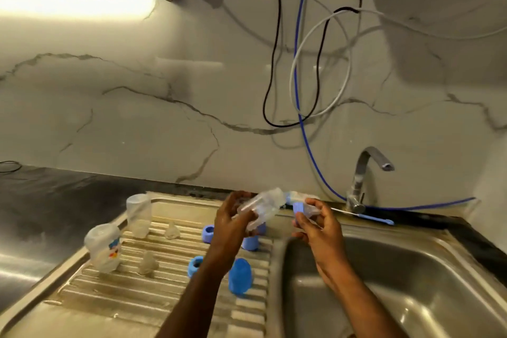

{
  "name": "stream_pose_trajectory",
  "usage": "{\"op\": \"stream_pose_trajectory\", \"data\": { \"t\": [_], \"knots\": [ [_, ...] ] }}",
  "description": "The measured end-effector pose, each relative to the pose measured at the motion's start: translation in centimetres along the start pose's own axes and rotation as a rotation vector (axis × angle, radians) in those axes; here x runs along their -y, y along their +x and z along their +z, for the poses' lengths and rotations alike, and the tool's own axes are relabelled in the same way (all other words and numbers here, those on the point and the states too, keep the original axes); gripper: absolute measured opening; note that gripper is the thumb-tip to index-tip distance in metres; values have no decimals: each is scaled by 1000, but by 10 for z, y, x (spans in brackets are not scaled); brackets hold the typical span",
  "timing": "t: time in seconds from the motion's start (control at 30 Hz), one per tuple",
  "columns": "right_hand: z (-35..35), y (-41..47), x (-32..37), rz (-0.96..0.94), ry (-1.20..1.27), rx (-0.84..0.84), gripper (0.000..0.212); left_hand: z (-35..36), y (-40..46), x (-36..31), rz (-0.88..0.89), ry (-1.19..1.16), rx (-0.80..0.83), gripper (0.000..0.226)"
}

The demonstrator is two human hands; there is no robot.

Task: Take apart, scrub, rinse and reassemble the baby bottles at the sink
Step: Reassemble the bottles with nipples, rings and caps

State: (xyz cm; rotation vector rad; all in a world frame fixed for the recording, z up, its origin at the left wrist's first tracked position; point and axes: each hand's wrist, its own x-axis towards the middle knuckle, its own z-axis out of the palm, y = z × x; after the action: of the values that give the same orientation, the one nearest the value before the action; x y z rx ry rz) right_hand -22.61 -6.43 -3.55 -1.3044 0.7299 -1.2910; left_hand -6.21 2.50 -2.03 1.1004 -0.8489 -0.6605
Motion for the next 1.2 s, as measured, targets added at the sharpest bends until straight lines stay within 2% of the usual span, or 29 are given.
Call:
{"op": "stream_pose_trajectory", "data": {
  "t": [0.07,0.1,0.2,0.37,0.47,0.57,0.7,0.8,0.87,1.03,1.2],
  "knots": [
    [-18,-8,1,36,89,0,37,11,-12,5,9,23,69,16],
    [-25,-12,0,59,127,17,39,15,-15,5,26,55,98,17],
    [-35,-24,0,80,177,71,39,20,-18,7,35,152,134,35],
    [-35,-26,10,55,223,142,49,15,-18,10,104,307,214,38],
    [-38,-26,11,34,169,177,46,15,-18,14,208,443,285,45],
    [-49,-25,10,22,101,200,49,21,-22,18,290,547,256,55],
    [-61,-25,13,79,152,212,58,31,-29,21,306,546,213,51],
    [-61,-27,16,141,232,225,50,38,-33,26,288,537,246,48],
    [-61,-28,18,180,264,241,45,43,-37,28,252,532,296,55],
    [-51,-28,16,216,225,152,40,49,-41,34,258,625,319,70],
    [-47,-24,13,237,167,52,66,57,-47,40,240,574,395,76]
  ]
}}
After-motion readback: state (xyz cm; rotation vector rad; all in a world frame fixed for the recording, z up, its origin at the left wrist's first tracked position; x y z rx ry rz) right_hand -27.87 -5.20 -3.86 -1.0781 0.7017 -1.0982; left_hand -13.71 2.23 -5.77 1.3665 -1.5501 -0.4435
